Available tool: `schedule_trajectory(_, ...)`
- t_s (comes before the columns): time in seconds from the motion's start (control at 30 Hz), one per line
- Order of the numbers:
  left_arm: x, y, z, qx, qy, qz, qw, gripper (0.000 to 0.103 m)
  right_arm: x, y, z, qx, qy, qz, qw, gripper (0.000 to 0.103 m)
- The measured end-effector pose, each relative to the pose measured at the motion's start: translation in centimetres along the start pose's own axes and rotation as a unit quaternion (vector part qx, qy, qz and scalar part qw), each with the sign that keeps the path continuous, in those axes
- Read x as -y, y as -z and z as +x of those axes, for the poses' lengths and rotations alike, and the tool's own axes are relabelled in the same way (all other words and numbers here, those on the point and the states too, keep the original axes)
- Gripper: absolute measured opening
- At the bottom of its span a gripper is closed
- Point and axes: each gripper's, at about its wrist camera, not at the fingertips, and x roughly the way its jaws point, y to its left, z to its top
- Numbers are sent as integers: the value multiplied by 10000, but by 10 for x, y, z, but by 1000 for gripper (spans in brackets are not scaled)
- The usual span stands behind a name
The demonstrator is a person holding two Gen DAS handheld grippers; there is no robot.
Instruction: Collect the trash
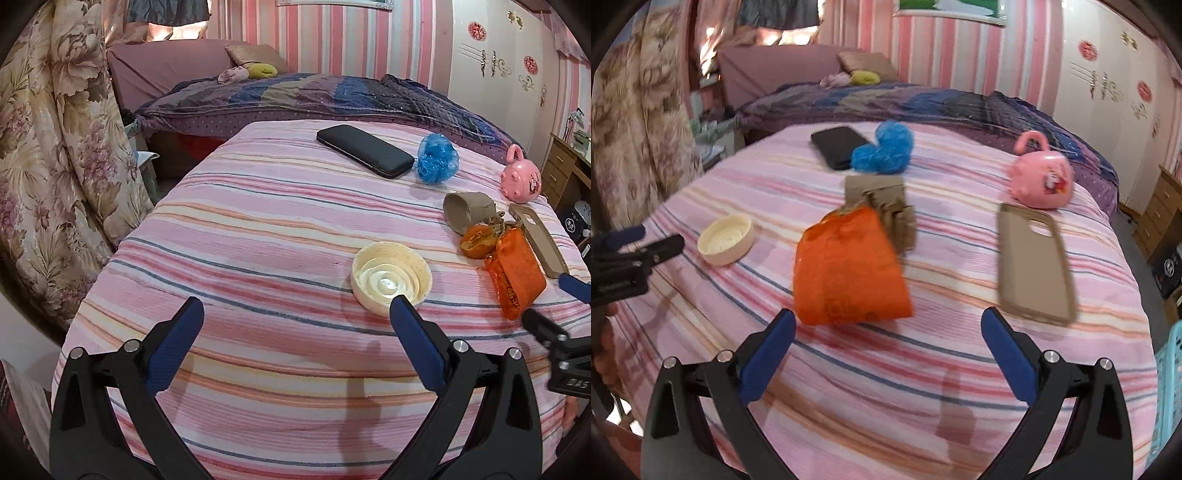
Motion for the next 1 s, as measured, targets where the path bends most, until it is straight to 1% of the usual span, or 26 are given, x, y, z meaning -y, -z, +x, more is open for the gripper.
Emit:
schedule_trajectory(0.03, 1, 0, 0, 16, -2, 13, 10000, 97, -2, -1, 3, -63, -55, 4, 10000, 96)
schedule_trajectory(0.1, 2, -1, -1, 37, 4, 36, 10000, 97, -1, -3, 7, -155, -237, 66, 9996, 82)
schedule_trajectory(0.13, 4, -1, -1, 40, 16, 48, 10000, 97, 2, -4, 10, -206, -350, 134, 9991, 79)
schedule_trajectory(0.17, 6, -1, 0, 36, 25, 59, 10000, 97, 4, -4, 12, -244, -431, 179, 9986, 72)
schedule_trajectory(0.2, 8, -2, 0, 30, 27, 72, 10000, 97, 8, -4, 13, -291, -599, 282, 9974, 62)
schedule_trajectory(0.23, 10, -2, 1, 25, 32, 84, 10000, 97, 9, -4, 15, -291, -644, 327, 9970, 55)
schedule_trajectory(0.27, 13, -3, 2, 17, 47, 102, 9999, 97, 11, -3, 15, -285, -685, 374, 9965, 42)
schedule_trajectory(0.3, 16, -3, 2, 12, 62, 119, 9999, 97, 13, -3, 15, -267, -708, 408, 9963, 34)
schedule_trajectory(0.4, 26, -4, 3, 6, 116, 199, 9997, 97, 18, -1, 9, -139, -609, 353, 9974, 22)
schedule_trajectory(0.5, 38, -4, 6, -39, 197, 310, 9993, 97, 25, 0, 3, -12, -472, 275, 9985, 16)
schedule_trajectory(0.6, 51, -3, 12, -105, 144, 503, 9986, 97, 39, 2, -8, 77, -331, 287, 9990, 14)
schedule_trajectory(0.67, 54, -4, 16, -139, 78, 527, 9985, 97, 53, 3, -12, 92, -275, 386, 9988, 14)
schedule_trajectory(0.7, 54, -6, 18, -172, 85, 501, 9986, 97, 63, 4, -15, 110, -226, 472, 9986, 13)
schedule_trajectory(0.83, 50, -11, 27, -313, 244, 178, 9991, 97, 93, 7, -21, 154, -75, 665, 9976, 13)
schedule_trajectory(0.9, 48, -11, 32, -408, 230, 105, 9988, 97, 102, 10, -22, 143, -16, 695, 9975, 13)
schedule_trajectory(1.0, 45, -12, 38, -500, 241, 1, 9985, 91, 124, 13, -24, 80, 1, 825, 9966, 13)
